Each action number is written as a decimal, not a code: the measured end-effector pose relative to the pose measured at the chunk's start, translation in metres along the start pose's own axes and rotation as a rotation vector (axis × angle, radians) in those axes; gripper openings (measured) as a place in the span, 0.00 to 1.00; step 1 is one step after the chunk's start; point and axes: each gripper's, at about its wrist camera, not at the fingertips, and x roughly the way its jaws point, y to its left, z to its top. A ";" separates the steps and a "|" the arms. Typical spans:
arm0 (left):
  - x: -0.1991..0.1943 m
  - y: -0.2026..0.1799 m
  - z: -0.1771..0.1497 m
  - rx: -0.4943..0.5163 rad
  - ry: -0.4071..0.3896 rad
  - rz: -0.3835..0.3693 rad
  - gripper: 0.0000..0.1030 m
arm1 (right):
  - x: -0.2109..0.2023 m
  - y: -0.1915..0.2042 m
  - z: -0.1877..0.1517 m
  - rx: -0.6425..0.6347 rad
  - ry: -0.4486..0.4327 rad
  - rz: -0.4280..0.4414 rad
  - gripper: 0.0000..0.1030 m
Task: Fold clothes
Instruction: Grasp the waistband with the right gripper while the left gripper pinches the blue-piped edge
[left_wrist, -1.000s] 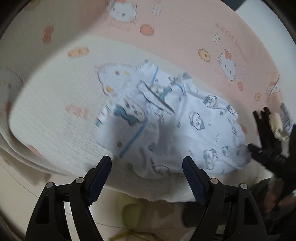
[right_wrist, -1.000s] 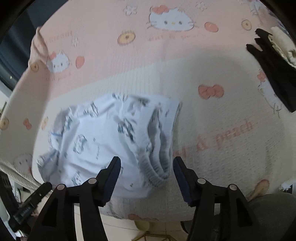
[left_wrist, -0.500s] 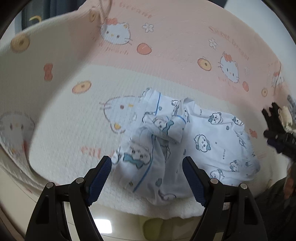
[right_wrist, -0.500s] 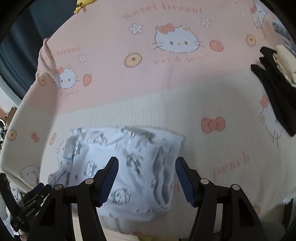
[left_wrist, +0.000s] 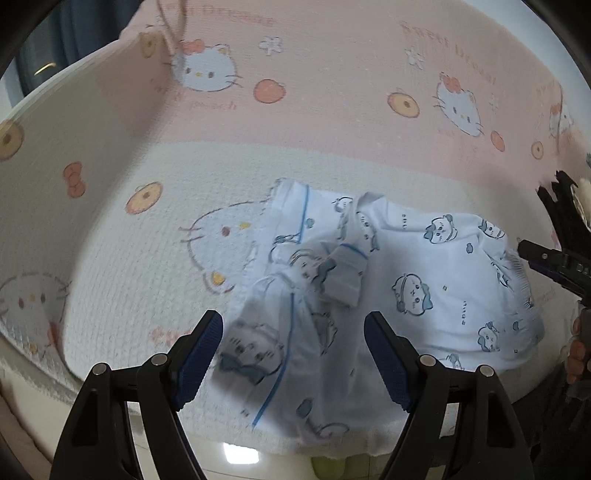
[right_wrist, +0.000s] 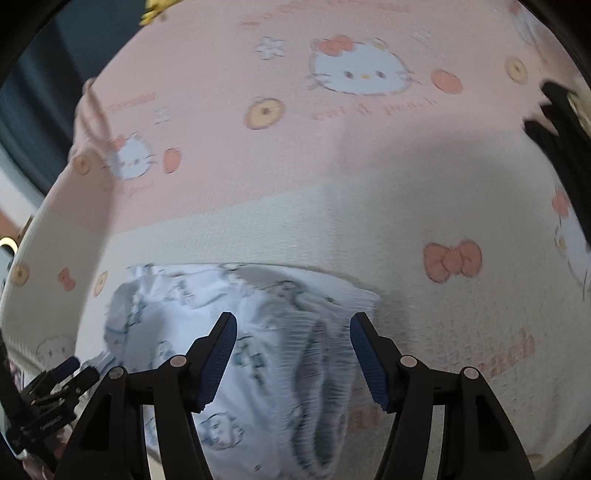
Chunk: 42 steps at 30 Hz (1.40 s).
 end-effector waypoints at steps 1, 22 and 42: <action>0.001 -0.003 0.002 0.001 0.001 -0.009 0.76 | 0.003 -0.005 0.001 0.032 0.005 0.015 0.61; 0.026 -0.036 0.008 0.230 -0.112 0.115 0.74 | 0.005 0.014 0.001 -0.156 0.014 -0.045 0.45; 0.030 -0.027 0.038 0.241 -0.134 0.046 0.13 | 0.007 0.013 0.006 -0.210 0.004 -0.130 0.20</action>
